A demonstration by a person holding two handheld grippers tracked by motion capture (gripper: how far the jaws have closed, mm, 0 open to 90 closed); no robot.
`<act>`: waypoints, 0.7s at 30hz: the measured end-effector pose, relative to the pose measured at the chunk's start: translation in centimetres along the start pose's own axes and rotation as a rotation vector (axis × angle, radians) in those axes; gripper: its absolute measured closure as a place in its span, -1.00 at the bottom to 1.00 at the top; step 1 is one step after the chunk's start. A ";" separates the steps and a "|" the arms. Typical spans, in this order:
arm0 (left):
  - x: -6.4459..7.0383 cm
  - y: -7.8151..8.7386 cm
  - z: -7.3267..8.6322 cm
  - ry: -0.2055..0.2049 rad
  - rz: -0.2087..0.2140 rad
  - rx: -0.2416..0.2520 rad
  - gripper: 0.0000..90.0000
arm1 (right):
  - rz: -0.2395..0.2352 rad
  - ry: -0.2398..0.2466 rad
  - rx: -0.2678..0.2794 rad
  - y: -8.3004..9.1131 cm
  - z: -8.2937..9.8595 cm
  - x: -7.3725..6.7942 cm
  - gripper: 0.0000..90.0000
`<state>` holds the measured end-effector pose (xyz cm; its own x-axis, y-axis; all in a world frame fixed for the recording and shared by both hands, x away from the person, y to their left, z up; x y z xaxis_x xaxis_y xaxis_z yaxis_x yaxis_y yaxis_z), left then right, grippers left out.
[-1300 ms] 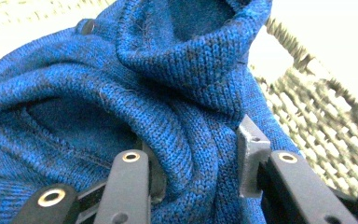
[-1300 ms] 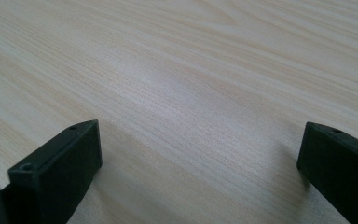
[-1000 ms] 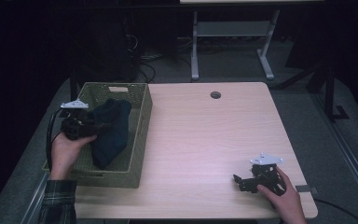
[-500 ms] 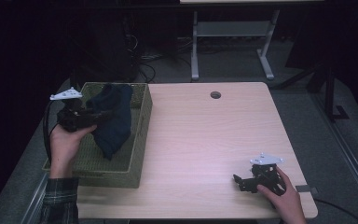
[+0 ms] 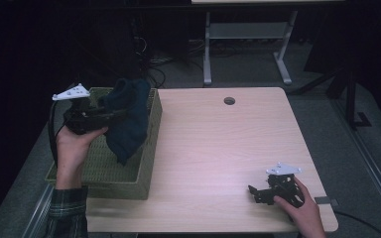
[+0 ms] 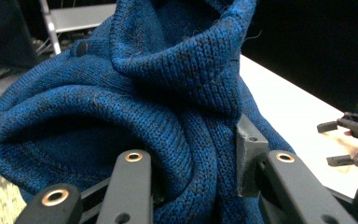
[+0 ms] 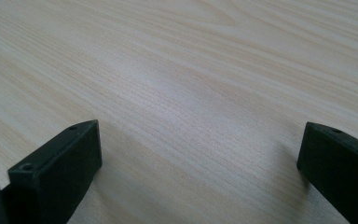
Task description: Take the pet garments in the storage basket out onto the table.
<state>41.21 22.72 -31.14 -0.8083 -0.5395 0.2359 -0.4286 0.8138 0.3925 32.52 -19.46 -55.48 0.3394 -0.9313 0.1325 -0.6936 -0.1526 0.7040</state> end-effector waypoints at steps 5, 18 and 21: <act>1.0 -0.8 -1.0 -0.031 0.020 0.002 0.45 | 0.000 -0.001 0.000 0.0 0.0 0.0 -1.00; 3.2 -3.9 -3.8 -0.079 0.090 0.009 0.45 | 0.000 -0.001 0.000 0.0 0.0 0.0 -1.00; 3.8 -4.6 -4.3 -0.086 0.108 0.018 0.46 | 0.001 0.001 0.000 0.0 0.0 0.0 -1.00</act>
<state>41.85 16.03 -28.19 -0.8814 -0.4285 0.1988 -0.3437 0.8704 0.3525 32.55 -19.49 -55.48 0.3397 -0.9310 0.1337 -0.6940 -0.1521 0.7038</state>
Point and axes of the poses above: each handheld gripper's, and its own axes: y roughly backward along the jaws, z roughly out of its underside, x roughly to its right, the point moved 10 cm from there along -y, roughly forward along the jaws, and after that the axes turned 13 degrees about z, right-handed, at the moved point
